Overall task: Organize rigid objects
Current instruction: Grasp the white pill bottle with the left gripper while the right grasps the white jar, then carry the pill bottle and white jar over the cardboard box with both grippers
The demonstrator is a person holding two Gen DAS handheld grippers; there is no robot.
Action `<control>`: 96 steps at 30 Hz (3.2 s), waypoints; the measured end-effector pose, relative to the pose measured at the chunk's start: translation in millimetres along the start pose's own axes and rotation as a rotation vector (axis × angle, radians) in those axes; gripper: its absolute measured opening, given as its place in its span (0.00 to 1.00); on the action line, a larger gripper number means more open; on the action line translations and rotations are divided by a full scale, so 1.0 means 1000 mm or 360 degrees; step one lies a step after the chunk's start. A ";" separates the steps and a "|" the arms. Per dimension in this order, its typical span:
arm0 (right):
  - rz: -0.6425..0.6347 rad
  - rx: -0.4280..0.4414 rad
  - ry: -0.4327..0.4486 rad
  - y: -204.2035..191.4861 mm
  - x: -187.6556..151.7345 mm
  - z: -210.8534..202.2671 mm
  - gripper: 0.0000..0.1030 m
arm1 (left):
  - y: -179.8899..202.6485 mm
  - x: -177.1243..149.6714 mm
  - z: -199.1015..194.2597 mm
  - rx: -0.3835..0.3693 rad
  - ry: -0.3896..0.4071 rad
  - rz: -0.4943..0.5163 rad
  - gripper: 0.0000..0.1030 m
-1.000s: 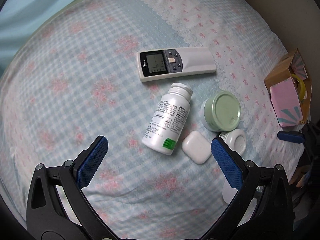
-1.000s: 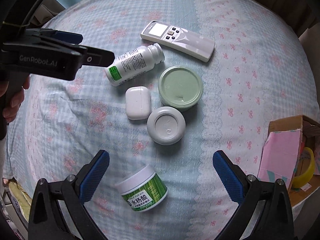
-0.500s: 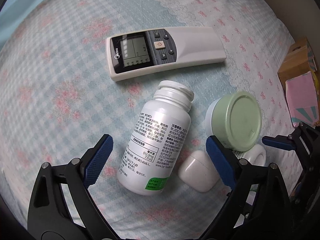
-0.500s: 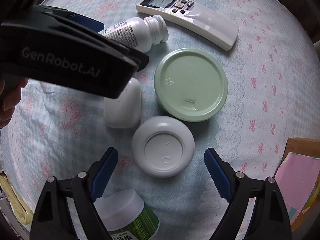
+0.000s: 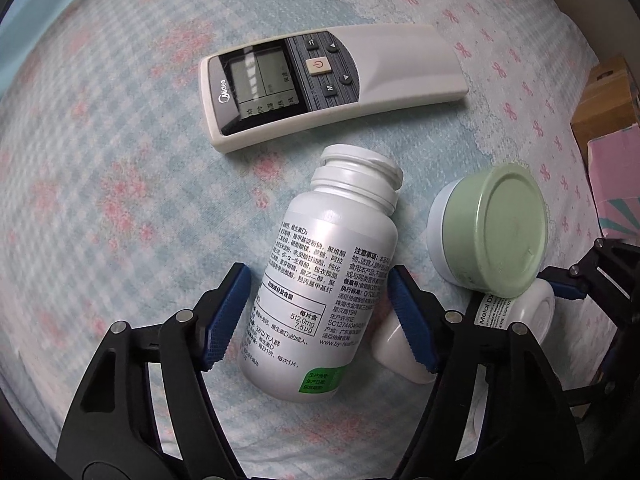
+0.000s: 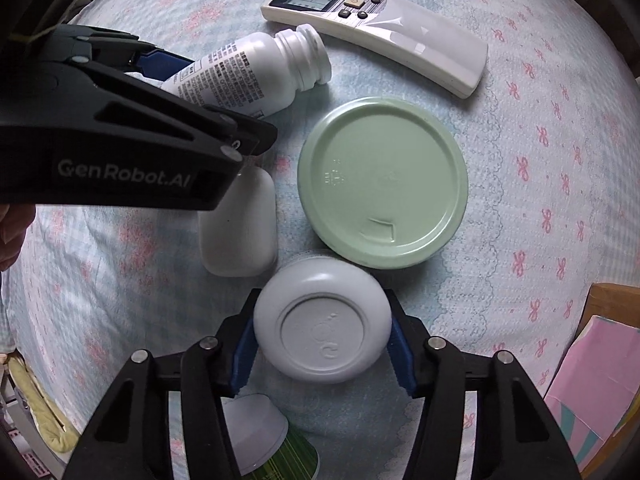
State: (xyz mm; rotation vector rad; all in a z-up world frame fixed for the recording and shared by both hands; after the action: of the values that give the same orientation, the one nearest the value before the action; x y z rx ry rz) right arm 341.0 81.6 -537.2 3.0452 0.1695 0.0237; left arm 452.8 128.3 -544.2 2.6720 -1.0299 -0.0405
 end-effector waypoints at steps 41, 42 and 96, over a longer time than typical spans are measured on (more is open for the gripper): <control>0.0170 0.0084 0.0337 0.099 -0.023 -0.183 0.50 | 0.126 -0.020 -0.197 0.0065 0.0358 0.0215 0.50; 0.0186 0.0093 0.0352 0.100 -0.027 -0.188 0.50 | 0.136 -0.019 -0.204 0.0064 0.0376 0.0213 0.50; -0.0118 -0.0019 0.0337 0.478 -0.163 -0.107 0.50 | 0.502 0.159 0.021 -0.0221 0.0073 -0.0132 0.50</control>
State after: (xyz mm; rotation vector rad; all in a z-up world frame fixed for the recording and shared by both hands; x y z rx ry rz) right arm 229.1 -399.5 -388.1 3.0161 0.2958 0.3408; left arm 240.1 -337.1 -419.1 2.5760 -0.8687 -0.0646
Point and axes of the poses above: each gripper's, at about its wrist camera, not at the fingertips, and z roughly the way its jaws point, y to its right, x to its top, the point moved 6 cm from there along z, roughly the way its jaws point, and after that the axes turned 11 degrees about -x, right-handed, at the moved point
